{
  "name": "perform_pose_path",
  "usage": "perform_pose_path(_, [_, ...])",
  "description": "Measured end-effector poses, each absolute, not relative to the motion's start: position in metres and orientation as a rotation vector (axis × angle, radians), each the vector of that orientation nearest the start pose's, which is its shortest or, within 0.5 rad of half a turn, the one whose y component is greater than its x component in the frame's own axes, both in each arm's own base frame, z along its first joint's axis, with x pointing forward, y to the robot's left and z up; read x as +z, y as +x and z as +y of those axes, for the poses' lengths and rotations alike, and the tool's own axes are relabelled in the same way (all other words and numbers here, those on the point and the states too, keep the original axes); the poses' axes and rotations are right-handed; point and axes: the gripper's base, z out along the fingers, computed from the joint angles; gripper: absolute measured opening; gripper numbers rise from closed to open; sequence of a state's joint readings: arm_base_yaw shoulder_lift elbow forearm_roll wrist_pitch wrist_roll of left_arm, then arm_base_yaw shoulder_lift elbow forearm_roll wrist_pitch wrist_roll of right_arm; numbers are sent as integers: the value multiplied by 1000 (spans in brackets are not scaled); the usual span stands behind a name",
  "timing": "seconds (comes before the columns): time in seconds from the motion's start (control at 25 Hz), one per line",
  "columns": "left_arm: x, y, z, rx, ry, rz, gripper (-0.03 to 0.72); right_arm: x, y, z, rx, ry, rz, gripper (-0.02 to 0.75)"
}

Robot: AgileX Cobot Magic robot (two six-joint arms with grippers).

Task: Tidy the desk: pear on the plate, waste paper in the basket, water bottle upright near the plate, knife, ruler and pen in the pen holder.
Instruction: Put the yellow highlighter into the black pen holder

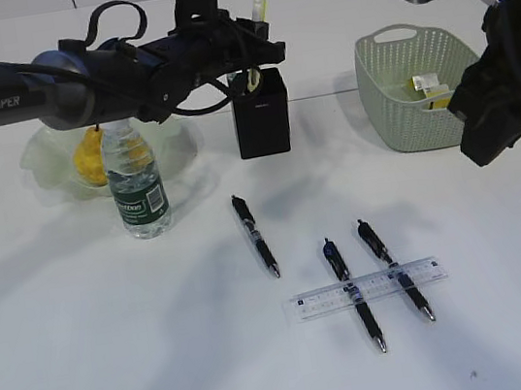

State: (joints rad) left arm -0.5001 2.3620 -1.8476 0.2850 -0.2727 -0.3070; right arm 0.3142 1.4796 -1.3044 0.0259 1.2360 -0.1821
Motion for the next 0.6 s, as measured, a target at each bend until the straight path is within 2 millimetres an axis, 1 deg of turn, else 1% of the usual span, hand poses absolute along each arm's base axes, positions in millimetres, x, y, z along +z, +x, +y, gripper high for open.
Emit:
perform_pose_path(0.28, [187,485,-273,-457,465,1703,101,319,272,91,61,-704,2810,251])
perform_pose_path(0.6, [187,485,-273,-459,465,1698,101,319,272,91,61,-704,2810,251])
